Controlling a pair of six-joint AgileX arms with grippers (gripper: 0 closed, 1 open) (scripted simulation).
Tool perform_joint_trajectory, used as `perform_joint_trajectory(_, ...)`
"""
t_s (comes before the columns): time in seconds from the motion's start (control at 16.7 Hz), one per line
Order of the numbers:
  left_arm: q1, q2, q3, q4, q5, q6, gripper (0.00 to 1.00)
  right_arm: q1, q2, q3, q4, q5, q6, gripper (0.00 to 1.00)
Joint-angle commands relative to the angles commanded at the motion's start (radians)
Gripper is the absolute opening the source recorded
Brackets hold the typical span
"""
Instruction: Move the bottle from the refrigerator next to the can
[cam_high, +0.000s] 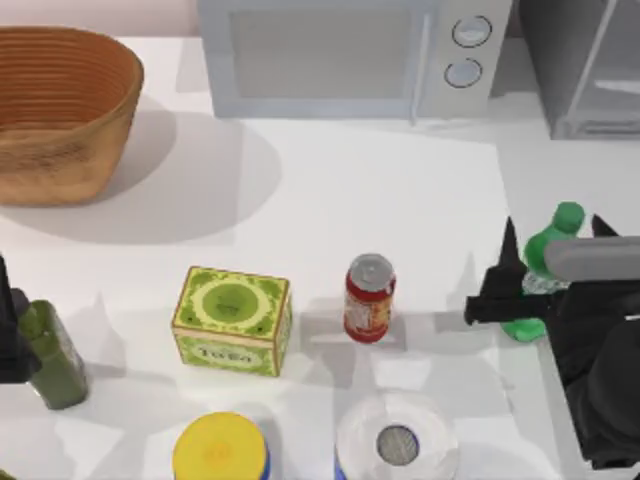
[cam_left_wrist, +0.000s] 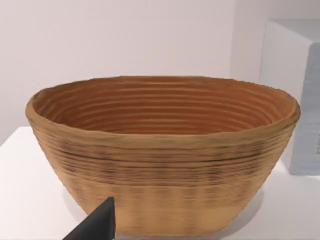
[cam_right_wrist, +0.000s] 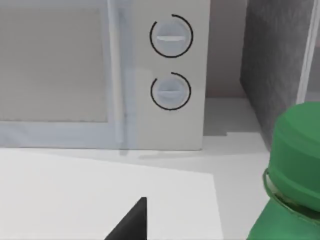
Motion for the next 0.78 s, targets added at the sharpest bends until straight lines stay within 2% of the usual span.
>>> perform_joint_trajectory(0.54, 0.0, 0.0, 0.0, 0.0, 0.0, 0.0, 1.0, 0.003, -0.001, -0.002, 0.001, 0.004, 0.0, 1.0)
perform_joint_trajectory(0.78, 0.0, 0.0, 0.0, 0.0, 0.0, 0.0, 1.0, 0.072, -0.031, -0.06, 0.022, 0.072, 0.008, 1.0)
